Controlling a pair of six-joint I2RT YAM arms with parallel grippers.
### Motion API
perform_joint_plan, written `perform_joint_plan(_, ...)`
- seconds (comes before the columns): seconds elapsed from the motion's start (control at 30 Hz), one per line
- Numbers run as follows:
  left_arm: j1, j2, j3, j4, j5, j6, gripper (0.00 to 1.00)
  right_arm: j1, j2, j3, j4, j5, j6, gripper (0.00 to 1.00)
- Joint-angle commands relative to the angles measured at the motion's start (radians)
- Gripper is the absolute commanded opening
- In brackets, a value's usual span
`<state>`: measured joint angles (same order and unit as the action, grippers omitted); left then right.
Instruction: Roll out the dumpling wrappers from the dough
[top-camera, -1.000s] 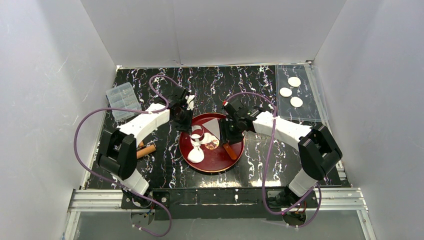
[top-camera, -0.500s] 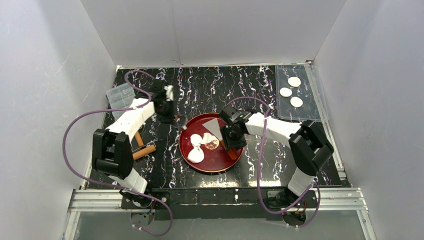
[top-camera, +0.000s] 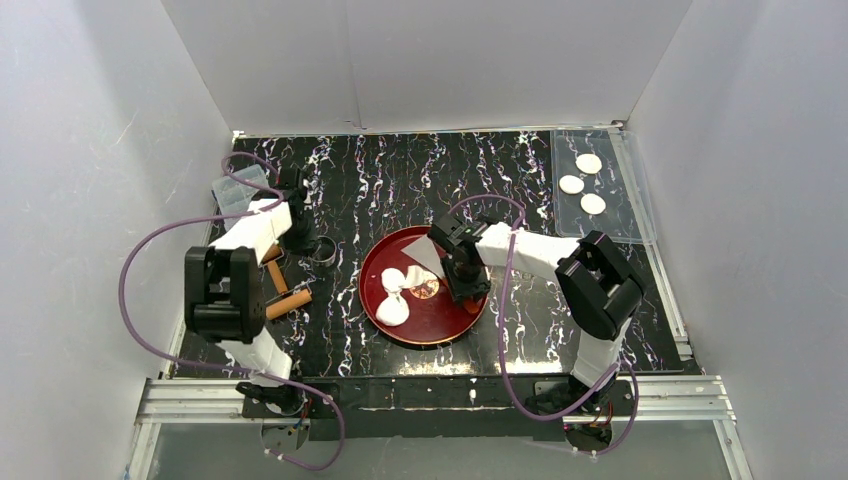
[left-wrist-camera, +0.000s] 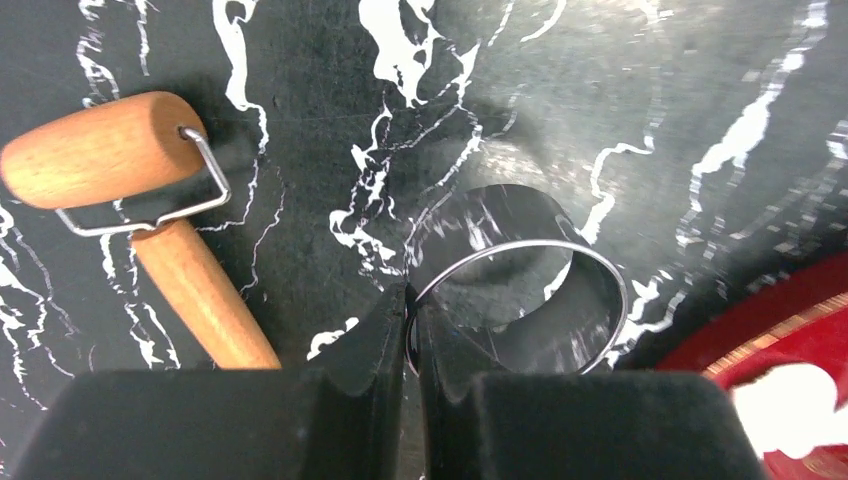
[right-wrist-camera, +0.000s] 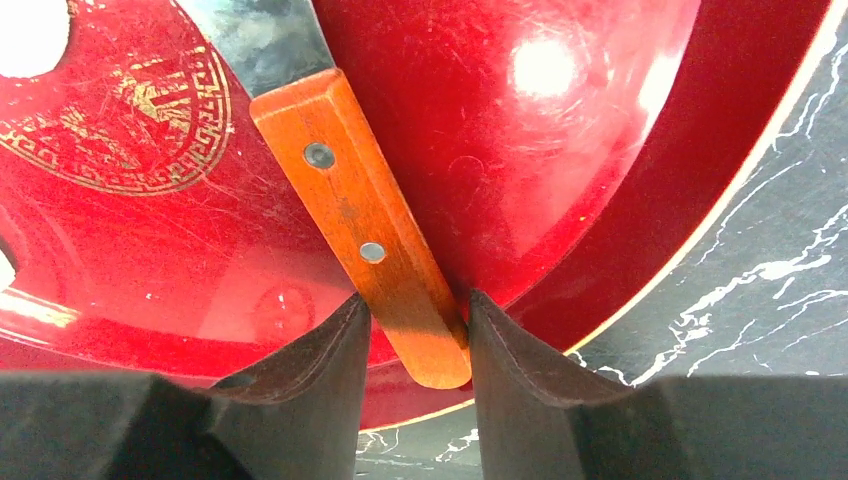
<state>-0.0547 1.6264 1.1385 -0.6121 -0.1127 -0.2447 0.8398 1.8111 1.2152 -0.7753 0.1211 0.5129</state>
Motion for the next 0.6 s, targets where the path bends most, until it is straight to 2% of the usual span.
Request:
perform_joint_plan(0.0,-0.002,0.074,0.023,0.003,-0.053,0.014,0.00,-0.001,0.030,0.026,-0.021,0.043,-0.021,0.43)
perform_joint_plan(0.03,-0.002,0.081,0.020,0.008,-0.046,0.019,0.00,0.000,0.033,0.029,-0.023,0.047,-0.024,0.38)
perform_joint_plan(0.1,-0.002,0.086,0.014,0.008,-0.030,0.024,0.00,0.000,0.037,0.036,-0.029,0.057,-0.027,0.21)
perform_joint_plan(0.2,-0.001,0.066,0.014,0.008,-0.011,0.021,0.33,-0.001,0.025,0.044,-0.041,0.069,-0.034,0.03)
perform_joint_plan(0.27,-0.002,0.039,0.015,0.008,-0.005,0.021,0.59,-0.001,0.006,0.054,-0.051,0.077,-0.041,0.01)
perform_joint_plan(0.3,-0.003,0.026,0.015,0.008,-0.002,0.023,0.65,0.000,-0.001,0.064,-0.059,0.077,-0.048,0.01)
perform_joint_plan(0.4,-0.002,-0.023,0.013,0.006,0.018,0.026,0.75,-0.001,-0.026,0.111,-0.096,0.073,-0.064,0.01)
perform_joint_plan(0.57,-0.005,-0.111,0.004,0.007,0.128,0.038,0.77,-0.003,-0.085,0.190,-0.151,0.061,-0.088,0.01)
